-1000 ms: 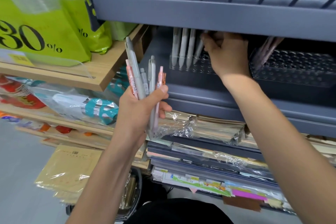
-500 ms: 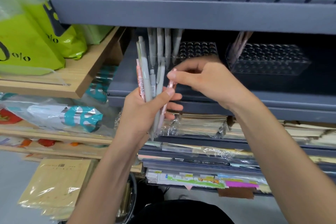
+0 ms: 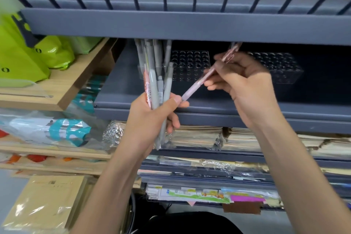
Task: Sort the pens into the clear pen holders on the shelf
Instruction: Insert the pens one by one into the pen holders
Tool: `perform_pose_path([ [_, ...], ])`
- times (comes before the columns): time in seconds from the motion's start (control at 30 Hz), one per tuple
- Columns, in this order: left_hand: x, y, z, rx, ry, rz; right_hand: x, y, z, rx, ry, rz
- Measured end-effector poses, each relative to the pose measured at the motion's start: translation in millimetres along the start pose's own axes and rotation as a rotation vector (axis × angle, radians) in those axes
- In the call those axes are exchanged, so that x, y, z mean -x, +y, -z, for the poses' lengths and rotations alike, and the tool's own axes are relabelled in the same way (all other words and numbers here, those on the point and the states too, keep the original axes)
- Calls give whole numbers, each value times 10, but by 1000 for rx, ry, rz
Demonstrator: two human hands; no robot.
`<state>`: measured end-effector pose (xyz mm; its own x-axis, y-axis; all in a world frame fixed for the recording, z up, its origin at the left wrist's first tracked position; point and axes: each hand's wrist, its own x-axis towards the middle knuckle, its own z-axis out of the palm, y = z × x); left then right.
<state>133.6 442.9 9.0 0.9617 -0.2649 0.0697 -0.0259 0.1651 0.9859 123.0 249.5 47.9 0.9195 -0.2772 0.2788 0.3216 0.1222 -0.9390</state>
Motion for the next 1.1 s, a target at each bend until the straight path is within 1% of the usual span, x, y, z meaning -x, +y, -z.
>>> perform_pose_path([
  [0.13, -1, -11, -86, 3, 22, -14, -40, -70, 379, -26, 303, 224],
  [0.2, 9, -14, -120, 18, 26, -15, -66, -83, 544, 19, 391, 314],
  [0.23, 17, -18, -135, 32, 30, -14, -83, -80, 605, 57, 408, 346],
  [0.33, 48, -42, -163, 43, 50, 11, -143, -65, 683, 175, 407, 387],
  [0.47, 73, -56, -170, 20, 82, 58, -225, -19, 678, 329, 378, 357],
  [0.63, 97, -58, -208, 34, 78, 49, -400, -38, 628, 780, 337, 266],
  [0.7, 115, -63, -232, 28, 76, 50, -480, -55, 575, 952, 348, 309],
  [0.77, 135, -70, -241, 13, 75, 52, -534, -72, 516, 1018, 319, 312],
  [0.93, 192, -87, -158, -14, 85, 45, -611, -14, 514, 1069, 255, 298],
  [1.1, 231, -77, -72, -19, 96, 30, -622, 17, 514, 1212, 262, 387],
])
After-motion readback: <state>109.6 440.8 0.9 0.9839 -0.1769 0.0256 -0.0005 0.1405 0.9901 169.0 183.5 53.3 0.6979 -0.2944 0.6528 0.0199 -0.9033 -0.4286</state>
